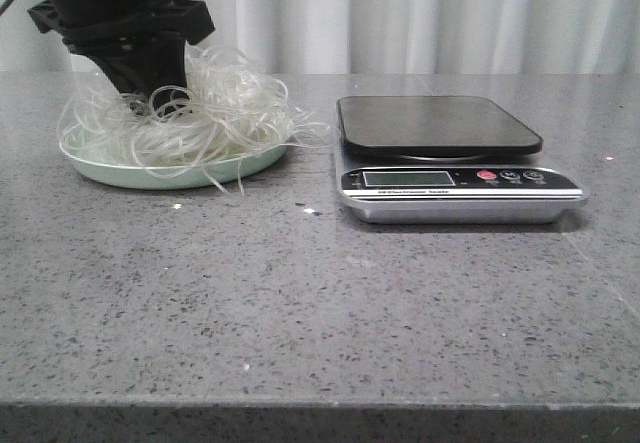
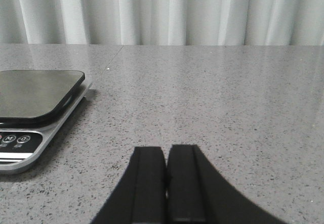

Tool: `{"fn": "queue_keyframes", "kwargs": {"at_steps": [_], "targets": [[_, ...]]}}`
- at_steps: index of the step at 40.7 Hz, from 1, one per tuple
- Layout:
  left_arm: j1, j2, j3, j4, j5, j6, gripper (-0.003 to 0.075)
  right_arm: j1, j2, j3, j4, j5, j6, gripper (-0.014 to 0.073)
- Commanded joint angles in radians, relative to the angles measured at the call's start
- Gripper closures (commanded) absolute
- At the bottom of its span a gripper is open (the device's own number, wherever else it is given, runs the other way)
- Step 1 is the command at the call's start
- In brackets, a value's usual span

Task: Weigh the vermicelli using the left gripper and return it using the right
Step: 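Close the left gripper on the vermicelli and lift it off the plate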

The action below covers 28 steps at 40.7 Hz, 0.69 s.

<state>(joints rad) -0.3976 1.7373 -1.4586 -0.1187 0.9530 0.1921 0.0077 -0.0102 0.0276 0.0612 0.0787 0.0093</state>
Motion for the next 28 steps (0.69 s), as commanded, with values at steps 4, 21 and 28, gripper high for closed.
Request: {"fn": "queue_keyframes", "kwargs": {"at_steps": [4, 21, 28], "targets": [[-0.005, -0.115, -0.034, -0.007, -0.023, -0.006, 0.0580, -0.002, -0.017, -0.007, 0.003, -0.090, -0.004, 0.0444], [-0.005, -0.222, -0.278, -0.015, 0.021, -0.008, 0.0580, -0.002, -0.017, -0.007, 0.003, -0.090, -0.004, 0.0444], [-0.005, -0.228, -0.426, -0.106, 0.003, -0.008, 0.0580, -0.002, -0.017, -0.007, 0.003, -0.090, -0.004, 0.0444]]}}
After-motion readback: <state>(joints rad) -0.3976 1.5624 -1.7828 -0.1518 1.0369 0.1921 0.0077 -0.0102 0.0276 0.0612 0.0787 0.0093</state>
